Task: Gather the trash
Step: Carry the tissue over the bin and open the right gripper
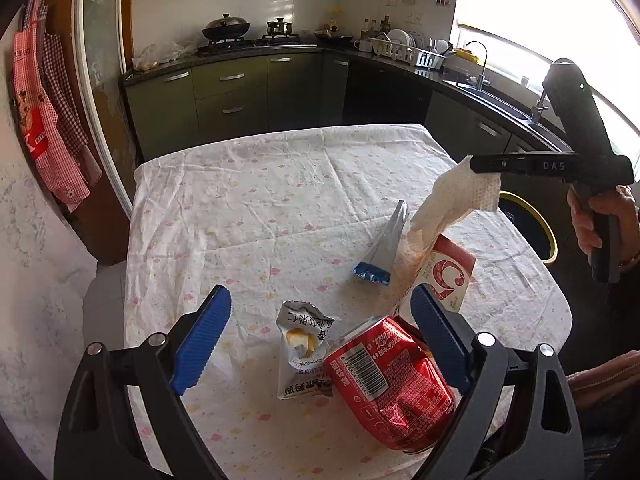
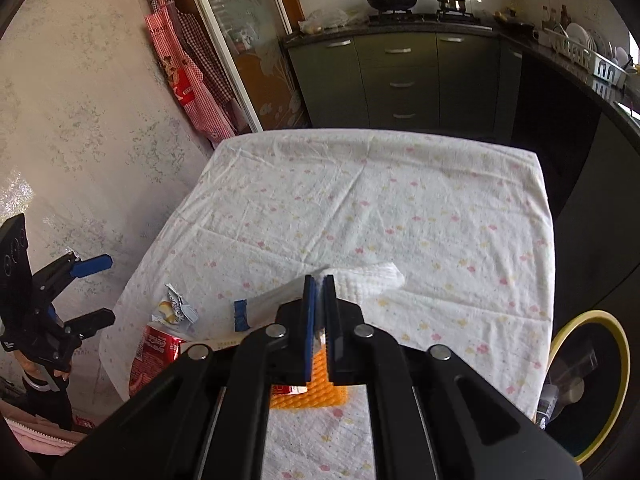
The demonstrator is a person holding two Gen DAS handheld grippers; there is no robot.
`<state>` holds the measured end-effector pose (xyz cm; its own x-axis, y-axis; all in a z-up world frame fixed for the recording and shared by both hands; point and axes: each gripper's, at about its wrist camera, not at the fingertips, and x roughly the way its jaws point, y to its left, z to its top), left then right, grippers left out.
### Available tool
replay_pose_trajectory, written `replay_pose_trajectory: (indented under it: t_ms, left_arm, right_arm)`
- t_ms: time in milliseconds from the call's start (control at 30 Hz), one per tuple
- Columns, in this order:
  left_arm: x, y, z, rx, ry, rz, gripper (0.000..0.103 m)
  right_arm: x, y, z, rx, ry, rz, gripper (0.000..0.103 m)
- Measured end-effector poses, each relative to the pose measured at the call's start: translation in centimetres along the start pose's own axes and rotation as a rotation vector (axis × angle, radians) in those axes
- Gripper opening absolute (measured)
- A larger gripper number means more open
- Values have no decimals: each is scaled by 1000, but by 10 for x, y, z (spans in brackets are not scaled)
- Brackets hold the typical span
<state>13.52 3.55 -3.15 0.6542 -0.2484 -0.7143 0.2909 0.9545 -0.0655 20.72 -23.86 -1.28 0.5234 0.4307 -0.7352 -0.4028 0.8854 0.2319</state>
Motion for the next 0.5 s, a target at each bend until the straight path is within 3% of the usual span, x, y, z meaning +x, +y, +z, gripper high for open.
replay_pose_trajectory:
  t_ms: [233, 500]
  left_arm:
    - [-6, 1, 1, 1, -9, 2, 91]
    - [-6, -11, 6, 32, -11, -6, 91]
  right_arm:
    - [-43, -7, 7, 4, -81, -39, 4]
    - [-90, -52, -3, 65, -124, -174, 4]
